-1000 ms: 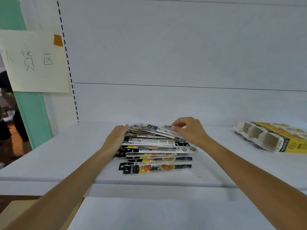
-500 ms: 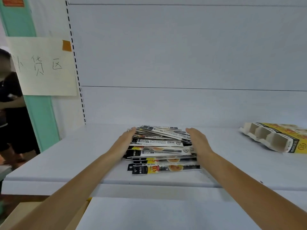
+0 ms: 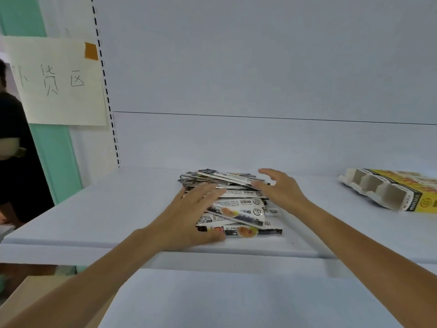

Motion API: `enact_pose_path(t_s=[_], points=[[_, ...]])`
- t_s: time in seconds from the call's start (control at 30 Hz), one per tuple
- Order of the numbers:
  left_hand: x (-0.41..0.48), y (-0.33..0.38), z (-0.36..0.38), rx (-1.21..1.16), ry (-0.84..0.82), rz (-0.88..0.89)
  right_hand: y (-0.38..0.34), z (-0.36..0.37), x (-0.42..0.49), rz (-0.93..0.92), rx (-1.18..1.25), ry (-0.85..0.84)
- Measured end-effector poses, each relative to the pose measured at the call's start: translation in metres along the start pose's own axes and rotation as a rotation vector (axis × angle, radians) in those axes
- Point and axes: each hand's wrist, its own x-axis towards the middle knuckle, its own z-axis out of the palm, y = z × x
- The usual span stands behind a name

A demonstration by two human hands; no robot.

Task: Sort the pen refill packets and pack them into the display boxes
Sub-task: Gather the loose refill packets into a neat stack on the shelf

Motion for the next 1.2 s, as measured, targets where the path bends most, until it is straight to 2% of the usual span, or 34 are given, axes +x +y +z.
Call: enact_pose_path(t_s=[0.07,0.17,0.4,0.5,0.63,0.73,0.87,1.1,1.2], points=[[0.005,0.0,0.0,0.058,-0.027,-0.028,0.001,0.004,0.005,-0.09,-0.161,-0.082],[0.015,-0.012,-0.001,0.223,-0.016,-0.051,0.002,0.007,0.012,-0.128,-0.223,-0.186],[0.019,-0.019,-0.005,0.36,-0.052,-0.084,0.015,0.002,0.034,-0.119,-0.3,-0.117],[0.025,-0.017,-0.008,0.417,-0.077,-0.103,0.013,-0.004,0.041,-0.121,-0.228,-0.158],[0.04,-0.014,-0.013,0.326,-0.156,-0.09,0.002,-0.003,0.055,-0.135,-0.166,-0.27],[0.044,-0.017,-0.007,0.214,-0.113,-0.038,-0.006,0.006,0.065,-0.131,-0.224,-0.351],[0.039,-0.016,0.0,0.209,-0.051,-0.041,-0.012,0.013,0.075,-0.135,-0.313,-0.494],[0.039,-0.015,-0.002,0.186,-0.066,-0.042,-0.021,-0.005,0.095,-0.253,-0.394,-0.348],[0.041,-0.016,-0.004,0.298,-0.062,-0.033,-0.021,-0.009,0.093,-0.281,-0.338,-0.305]])
